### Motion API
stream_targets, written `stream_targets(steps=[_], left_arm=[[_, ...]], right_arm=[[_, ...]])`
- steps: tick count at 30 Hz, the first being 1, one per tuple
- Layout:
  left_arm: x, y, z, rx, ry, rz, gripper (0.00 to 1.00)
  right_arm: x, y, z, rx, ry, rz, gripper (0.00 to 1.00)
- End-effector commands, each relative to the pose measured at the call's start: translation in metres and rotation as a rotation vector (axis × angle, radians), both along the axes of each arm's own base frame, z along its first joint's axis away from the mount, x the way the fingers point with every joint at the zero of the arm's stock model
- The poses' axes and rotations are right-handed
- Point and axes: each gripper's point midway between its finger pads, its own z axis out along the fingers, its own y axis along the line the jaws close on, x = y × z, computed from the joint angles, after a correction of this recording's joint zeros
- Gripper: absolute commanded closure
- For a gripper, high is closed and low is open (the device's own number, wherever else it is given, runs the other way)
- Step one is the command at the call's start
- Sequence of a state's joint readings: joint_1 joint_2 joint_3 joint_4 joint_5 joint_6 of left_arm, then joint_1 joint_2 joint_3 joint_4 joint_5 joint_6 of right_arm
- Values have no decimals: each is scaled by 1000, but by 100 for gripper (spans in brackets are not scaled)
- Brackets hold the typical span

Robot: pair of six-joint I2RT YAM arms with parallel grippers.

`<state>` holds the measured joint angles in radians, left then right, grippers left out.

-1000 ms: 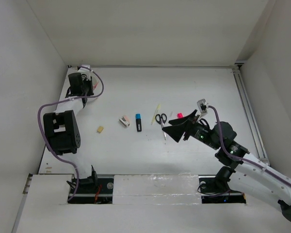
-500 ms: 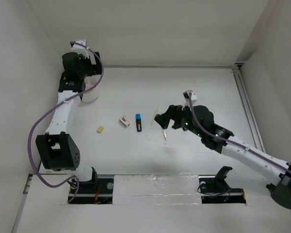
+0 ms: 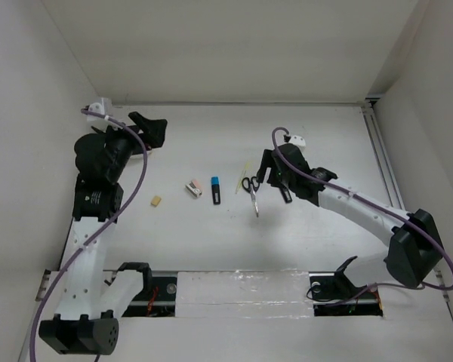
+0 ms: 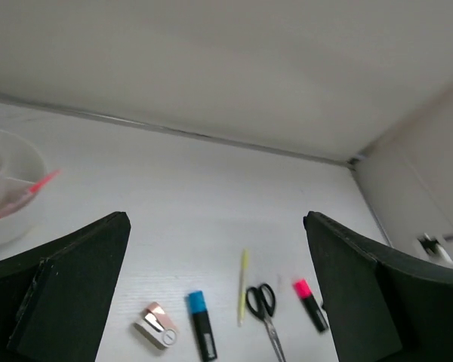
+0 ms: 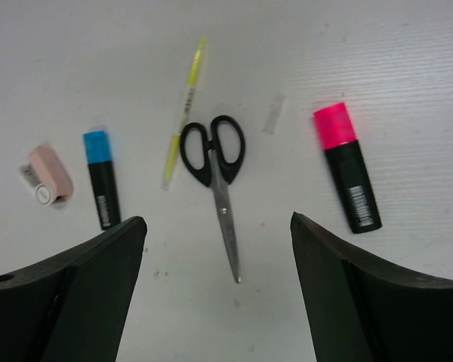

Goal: Sort the stationery into containers
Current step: Pick up the pen from the center of the board.

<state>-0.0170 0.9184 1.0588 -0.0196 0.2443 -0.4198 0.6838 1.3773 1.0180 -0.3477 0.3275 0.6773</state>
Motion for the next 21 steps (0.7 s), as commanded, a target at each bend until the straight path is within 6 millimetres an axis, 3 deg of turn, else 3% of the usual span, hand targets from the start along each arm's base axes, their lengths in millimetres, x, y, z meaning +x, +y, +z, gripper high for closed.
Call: stream_targets(steps=[1, 4, 5, 8, 10, 11, 12, 13, 17, 18, 19, 21], left_arm=[[-2, -48, 4, -12, -46, -217, 0], [14, -69, -20, -16, 59, -295, 0], [18, -73, -22, -16, 81, -304, 0], [34, -86, -58, -45, 200, -333, 0], [49, -122, -81, 49, 279, -265, 0], [48, -134, -104, 106, 373, -257, 2], [55, -148, -99, 138, 389, -259, 4], [64, -156, -142, 183, 505, -255, 4], [60, -164, -192, 234, 628, -262, 3], [60, -166, -195, 270, 640, -255, 0], [53, -185, -193, 333, 626, -287, 0], [46, -187, -220, 437, 680, -241, 0]], right_arm=[[14, -20, 6, -12, -6, -94, 17], [23, -28, -1, -21, 5, -114, 28], [28, -29, -3, -16, 15, -133, 28], [34, -34, -10, -52, 41, -180, 28], [37, -45, -8, -54, 35, -254, 28], [40, -50, -8, -51, 32, -279, 27], [38, -55, -2, -40, 20, -289, 27], [42, -57, 6, -15, -1, -295, 25], [40, -59, 21, 31, -32, -262, 18], [40, -59, 21, 31, -32, -262, 17], [40, -59, 21, 31, -32, -262, 17], [37, -59, 22, 25, -26, -247, 16]])
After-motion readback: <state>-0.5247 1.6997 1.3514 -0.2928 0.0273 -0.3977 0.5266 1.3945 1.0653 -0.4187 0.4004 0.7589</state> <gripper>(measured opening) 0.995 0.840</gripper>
